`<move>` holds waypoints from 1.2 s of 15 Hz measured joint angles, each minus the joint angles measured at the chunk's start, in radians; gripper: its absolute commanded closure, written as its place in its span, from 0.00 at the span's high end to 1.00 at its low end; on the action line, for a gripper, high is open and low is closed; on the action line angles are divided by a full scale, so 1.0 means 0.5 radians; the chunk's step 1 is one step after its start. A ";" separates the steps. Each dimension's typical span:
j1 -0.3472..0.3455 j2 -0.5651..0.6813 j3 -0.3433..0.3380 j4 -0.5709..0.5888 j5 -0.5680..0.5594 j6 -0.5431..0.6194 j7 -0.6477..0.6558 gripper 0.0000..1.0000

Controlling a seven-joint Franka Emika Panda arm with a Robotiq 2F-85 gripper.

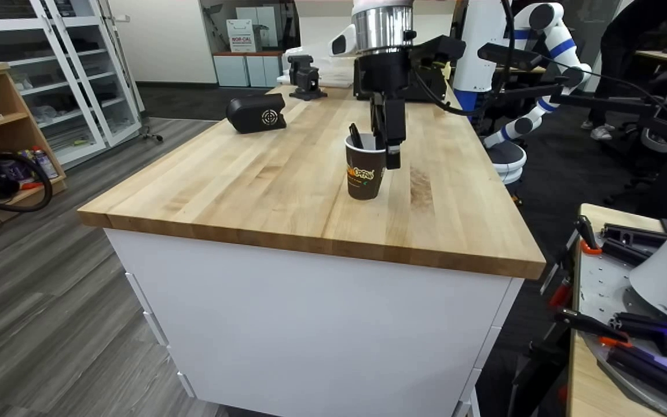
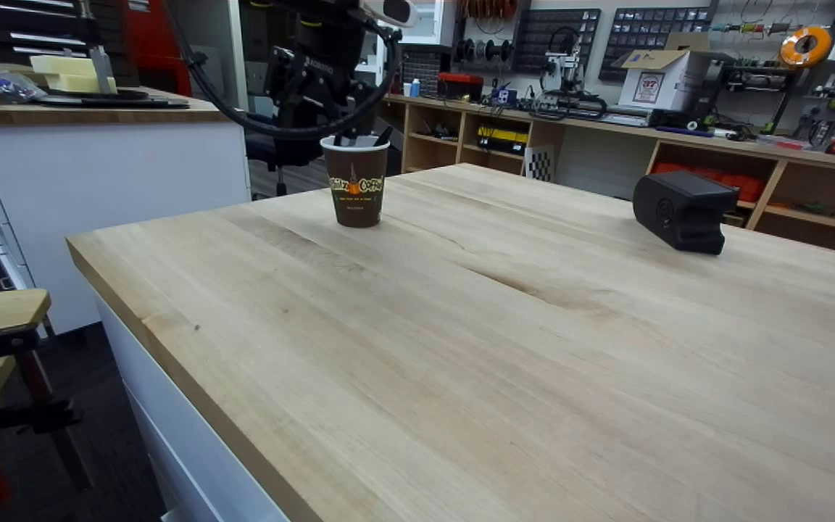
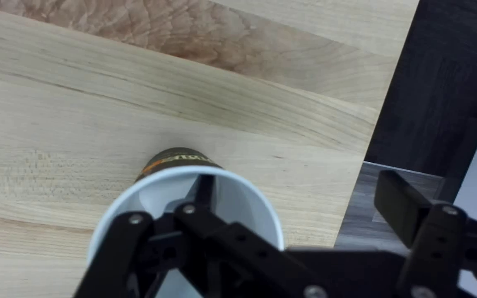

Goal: Move the cup to the right

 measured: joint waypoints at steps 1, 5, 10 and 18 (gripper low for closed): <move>0.003 0.000 0.000 -0.003 -0.001 0.000 0.000 0.60; 0.015 0.000 0.000 -0.008 -0.003 0.000 0.000 0.33; 0.017 0.000 0.000 -0.008 -0.003 -0.001 0.000 0.04; 0.015 -0.061 -0.006 -0.006 -0.002 -0.008 -0.007 0.01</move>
